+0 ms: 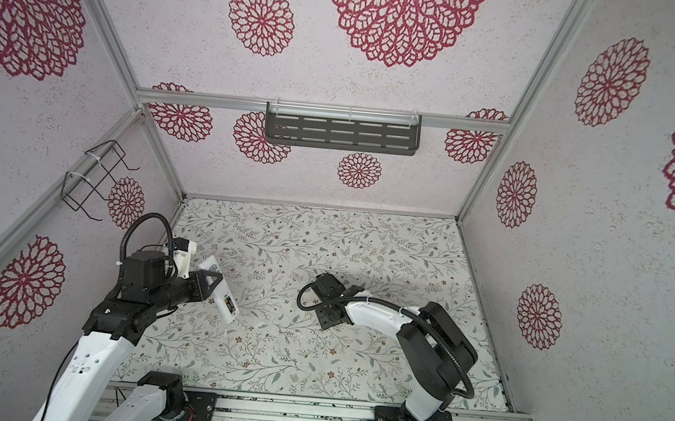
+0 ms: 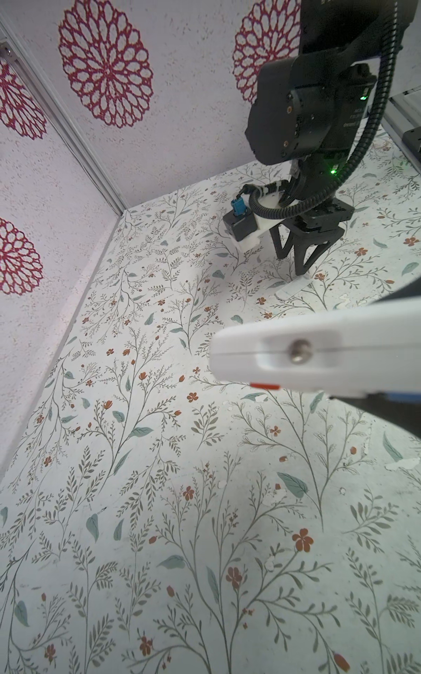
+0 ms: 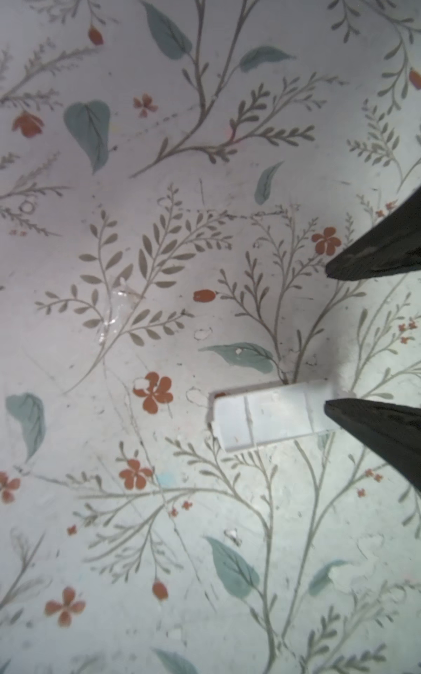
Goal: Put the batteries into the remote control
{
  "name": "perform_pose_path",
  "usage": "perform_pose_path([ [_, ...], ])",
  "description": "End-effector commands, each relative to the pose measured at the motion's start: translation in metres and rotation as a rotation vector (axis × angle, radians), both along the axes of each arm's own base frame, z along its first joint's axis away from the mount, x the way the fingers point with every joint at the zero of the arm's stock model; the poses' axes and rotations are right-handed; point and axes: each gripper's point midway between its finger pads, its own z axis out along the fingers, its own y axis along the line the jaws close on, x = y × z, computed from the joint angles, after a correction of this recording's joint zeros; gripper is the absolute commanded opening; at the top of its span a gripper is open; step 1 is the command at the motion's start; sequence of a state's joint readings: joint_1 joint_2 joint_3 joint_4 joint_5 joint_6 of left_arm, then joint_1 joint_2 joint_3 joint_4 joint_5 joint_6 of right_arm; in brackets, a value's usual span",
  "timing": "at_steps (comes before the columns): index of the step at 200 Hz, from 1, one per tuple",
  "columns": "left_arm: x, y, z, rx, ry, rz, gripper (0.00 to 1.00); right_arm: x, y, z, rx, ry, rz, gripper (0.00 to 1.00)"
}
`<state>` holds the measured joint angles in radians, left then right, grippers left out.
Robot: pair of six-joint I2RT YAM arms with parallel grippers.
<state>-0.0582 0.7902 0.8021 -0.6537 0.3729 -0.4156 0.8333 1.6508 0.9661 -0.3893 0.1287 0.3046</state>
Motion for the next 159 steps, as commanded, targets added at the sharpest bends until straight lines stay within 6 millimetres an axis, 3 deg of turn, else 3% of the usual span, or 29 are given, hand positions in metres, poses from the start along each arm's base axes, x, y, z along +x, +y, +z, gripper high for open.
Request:
perform_pose_path([
  [1,0.002,-0.001,0.007,-0.007,-0.044,-0.011,0.0,-0.009,0.011,0.009,0.098,0.026,-0.022,0.55],
  [69,0.002,-0.002,0.008,-0.012,-0.05,-0.017,0.0,-0.012,0.015,-0.008,0.14,0.064,-0.086,0.45],
  [159,0.002,-0.003,0.009,-0.016,-0.054,-0.02,0.0,-0.003,-0.038,-0.008,-0.026,0.007,-0.152,0.45],
])
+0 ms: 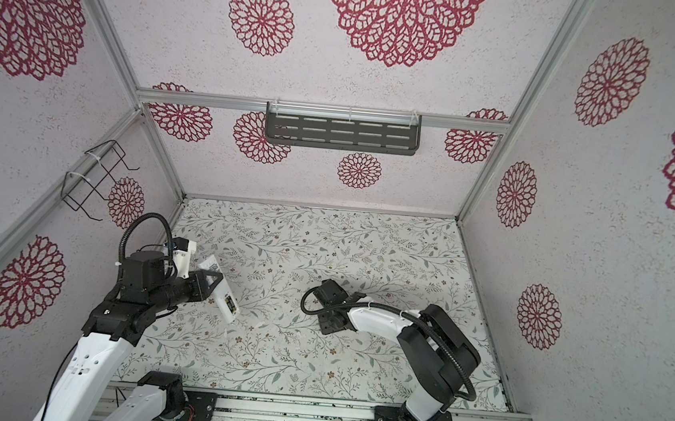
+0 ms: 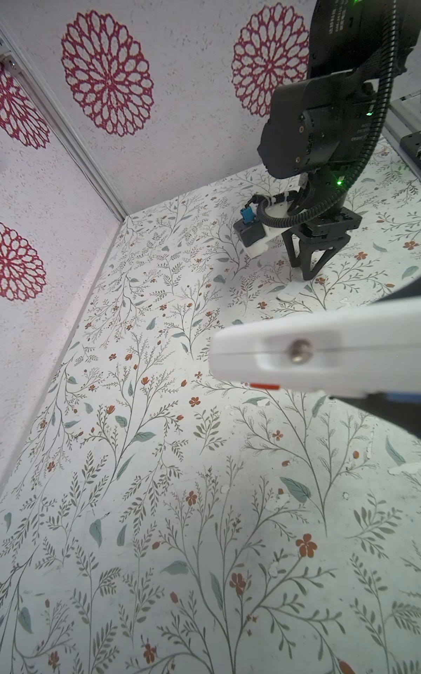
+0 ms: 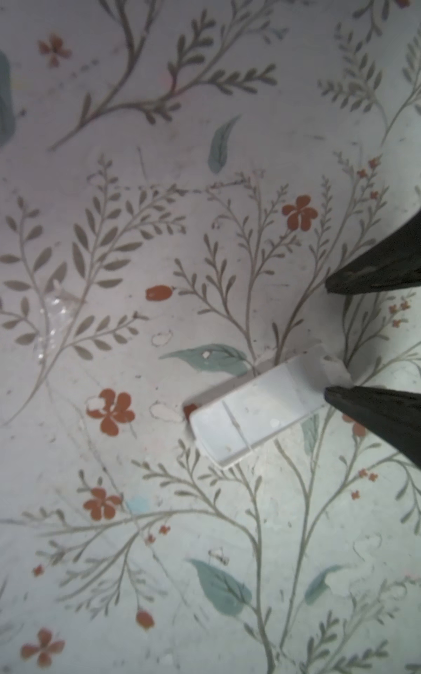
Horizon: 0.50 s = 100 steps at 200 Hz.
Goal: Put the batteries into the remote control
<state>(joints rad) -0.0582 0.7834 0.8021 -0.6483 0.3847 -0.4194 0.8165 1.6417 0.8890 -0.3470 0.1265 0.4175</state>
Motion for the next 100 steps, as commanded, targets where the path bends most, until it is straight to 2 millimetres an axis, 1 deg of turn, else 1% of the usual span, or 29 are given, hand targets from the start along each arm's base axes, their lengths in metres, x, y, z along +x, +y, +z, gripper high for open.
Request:
perform_pose_path([
  [1,0.002,-0.001,0.006,-0.006,-0.043,-0.011,0.0,0.005,-0.022,0.01,-0.048,-0.031,-0.031,0.45],
  [28,0.003,-0.001,0.006,-0.007,-0.043,-0.013,0.0,0.008,-0.02,0.013,-0.029,-0.032,-0.024,0.44],
  [74,0.003,-0.002,0.007,-0.008,-0.048,-0.013,0.0,0.007,-0.012,0.009,0.003,-0.011,-0.005,0.27],
  [100,0.004,-0.002,0.006,-0.012,-0.043,-0.017,0.0,0.004,-0.013,0.011,0.009,-0.006,-0.002,0.25],
])
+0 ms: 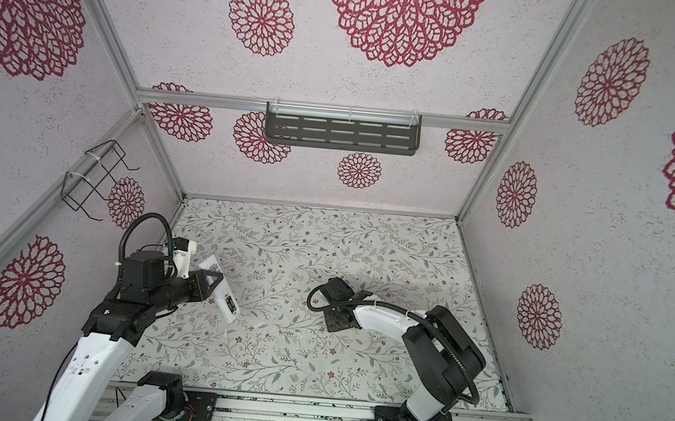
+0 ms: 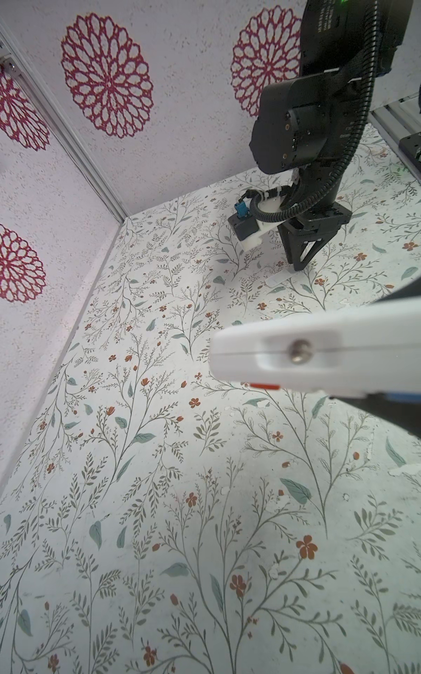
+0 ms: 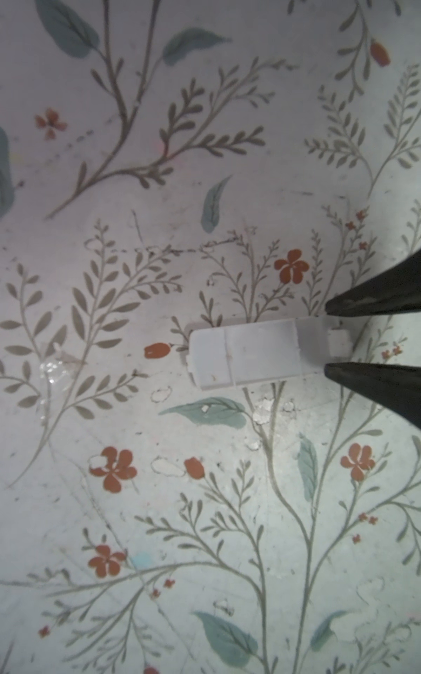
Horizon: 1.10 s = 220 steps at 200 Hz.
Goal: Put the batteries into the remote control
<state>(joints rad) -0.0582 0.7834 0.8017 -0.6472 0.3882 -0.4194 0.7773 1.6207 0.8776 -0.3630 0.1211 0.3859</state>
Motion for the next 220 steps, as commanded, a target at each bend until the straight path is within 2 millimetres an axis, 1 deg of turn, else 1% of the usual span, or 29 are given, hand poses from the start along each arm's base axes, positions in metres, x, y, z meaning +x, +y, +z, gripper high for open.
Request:
perform_pose_path([
  [1,0.004,-0.002,0.006,-0.01,-0.042,-0.013,0.0,-0.001,0.001,0.009,0.021,-0.008,0.007,0.25],
  [34,0.005,-0.003,0.005,-0.016,-0.04,-0.017,0.0,-0.005,0.0,0.012,0.035,-0.006,0.011,0.19],
  [63,0.005,-0.002,0.005,-0.017,-0.041,-0.014,0.0,-0.008,0.009,0.022,0.079,-0.017,0.042,0.14],
  [77,0.006,-0.002,0.005,-0.018,-0.042,-0.015,0.0,-0.01,0.021,0.03,0.123,-0.028,0.088,0.13],
  [93,0.006,-0.003,0.006,-0.023,-0.042,-0.019,0.0,-0.016,0.04,0.039,0.192,-0.038,0.158,0.13],
  [112,0.006,-0.003,0.006,-0.022,-0.042,-0.017,0.0,-0.021,0.056,0.045,0.271,-0.024,0.206,0.12],
  [140,0.005,-0.003,0.007,-0.02,-0.047,-0.015,0.0,-0.025,0.077,0.057,0.365,-0.026,0.258,0.11],
  [152,0.005,-0.002,0.006,-0.019,-0.046,-0.014,0.0,-0.033,0.092,0.063,0.458,0.01,0.307,0.11],
  [163,0.005,-0.002,0.007,-0.019,-0.048,-0.015,0.0,-0.035,0.103,0.067,0.508,0.028,0.324,0.11],
  [178,0.005,-0.002,0.006,-0.018,-0.045,-0.015,0.0,-0.042,0.117,0.068,0.588,0.076,0.344,0.11],
  [193,0.005,-0.003,0.006,-0.02,-0.044,-0.016,0.0,-0.049,0.129,0.062,0.669,0.145,0.334,0.11],
  [203,0.005,-0.003,0.006,-0.019,-0.045,-0.015,0.0,-0.055,0.133,0.055,0.718,0.195,0.317,0.11],
  [220,0.005,-0.003,0.007,-0.021,-0.046,-0.016,0.0,-0.061,0.141,0.052,0.82,0.248,0.286,0.11],
])
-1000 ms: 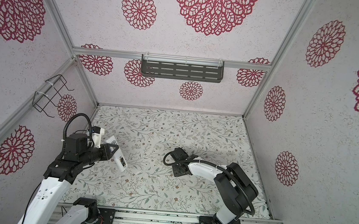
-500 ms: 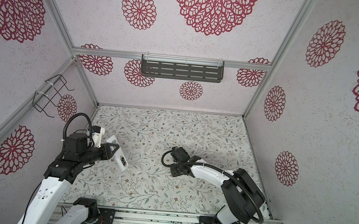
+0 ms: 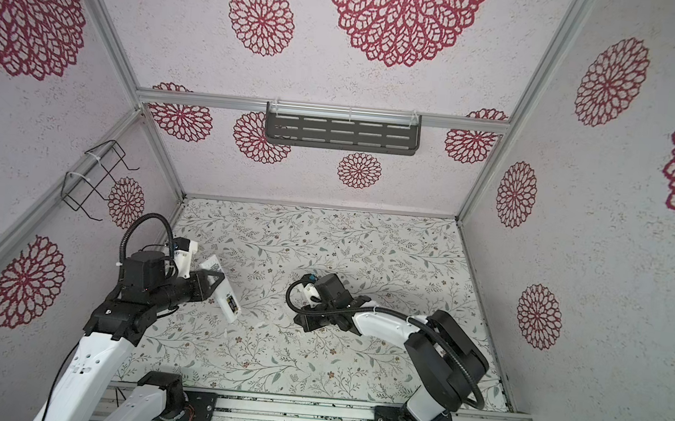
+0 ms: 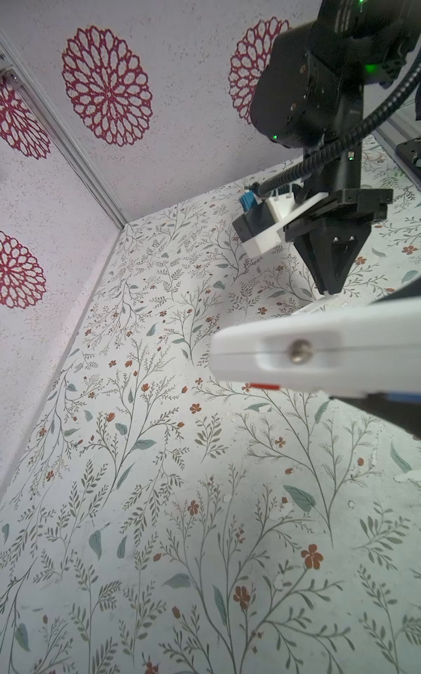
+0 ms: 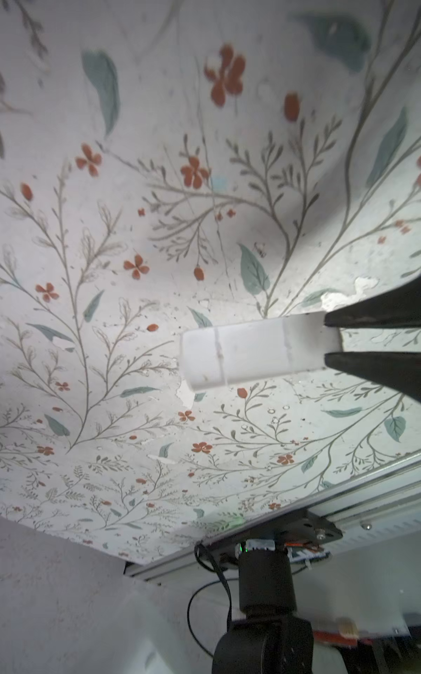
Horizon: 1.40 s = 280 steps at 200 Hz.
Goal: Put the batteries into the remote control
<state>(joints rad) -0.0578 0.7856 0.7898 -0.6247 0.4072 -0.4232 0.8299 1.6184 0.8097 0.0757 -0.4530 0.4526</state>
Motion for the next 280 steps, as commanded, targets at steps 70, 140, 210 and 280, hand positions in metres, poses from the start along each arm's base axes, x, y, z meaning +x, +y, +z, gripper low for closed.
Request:
perform_pose_path([
  [70,0.003,0.0,0.007,-0.011,-0.04,-0.004,0.0,-0.024,0.036,0.005,0.449,0.356,-0.055,0.1],
  [140,0.002,0.001,0.008,-0.009,-0.046,0.002,0.0,-0.005,0.028,-0.003,0.709,0.583,-0.276,0.05],
  [210,0.001,0.001,0.009,-0.005,-0.051,0.002,0.0,0.004,0.03,-0.015,0.703,0.623,-0.331,0.17],
  [280,0.0,0.002,0.01,-0.004,-0.057,0.005,0.0,0.016,0.011,-0.02,0.702,0.594,-0.423,0.47],
])
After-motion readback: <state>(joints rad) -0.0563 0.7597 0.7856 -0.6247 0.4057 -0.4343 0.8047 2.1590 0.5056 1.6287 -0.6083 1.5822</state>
